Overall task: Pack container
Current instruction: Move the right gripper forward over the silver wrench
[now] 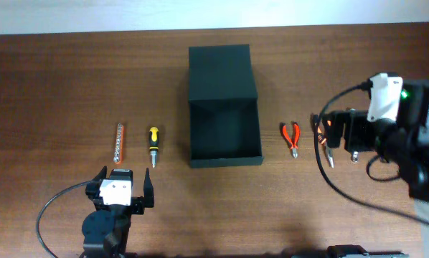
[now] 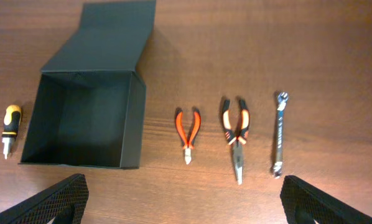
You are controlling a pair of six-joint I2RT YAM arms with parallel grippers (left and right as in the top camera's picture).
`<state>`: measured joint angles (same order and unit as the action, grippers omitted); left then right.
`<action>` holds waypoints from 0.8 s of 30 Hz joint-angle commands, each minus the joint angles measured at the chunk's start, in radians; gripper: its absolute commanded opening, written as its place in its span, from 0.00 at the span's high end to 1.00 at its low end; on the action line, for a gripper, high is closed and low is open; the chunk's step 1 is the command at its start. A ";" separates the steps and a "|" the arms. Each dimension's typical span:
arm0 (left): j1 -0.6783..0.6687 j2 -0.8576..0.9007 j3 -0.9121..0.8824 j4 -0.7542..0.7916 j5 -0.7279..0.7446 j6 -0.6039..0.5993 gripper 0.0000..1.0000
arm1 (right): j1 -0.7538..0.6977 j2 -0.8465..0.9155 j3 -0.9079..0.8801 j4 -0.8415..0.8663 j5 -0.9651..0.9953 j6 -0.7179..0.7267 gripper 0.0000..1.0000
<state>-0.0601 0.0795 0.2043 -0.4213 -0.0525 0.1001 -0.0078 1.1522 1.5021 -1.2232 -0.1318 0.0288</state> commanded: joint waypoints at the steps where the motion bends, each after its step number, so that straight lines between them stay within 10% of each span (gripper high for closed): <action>1: -0.003 0.000 0.020 0.008 0.015 -0.008 0.01 | -0.016 0.092 0.023 -0.017 0.073 0.155 0.01; 24: -0.003 0.000 0.020 -0.141 0.015 -0.008 0.01 | -0.109 0.467 0.171 -0.036 0.074 -0.172 0.01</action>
<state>-0.0601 0.0795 0.2047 -0.5613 -0.0521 0.1001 -0.1379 1.6077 1.6524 -1.2625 -0.0292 -0.0406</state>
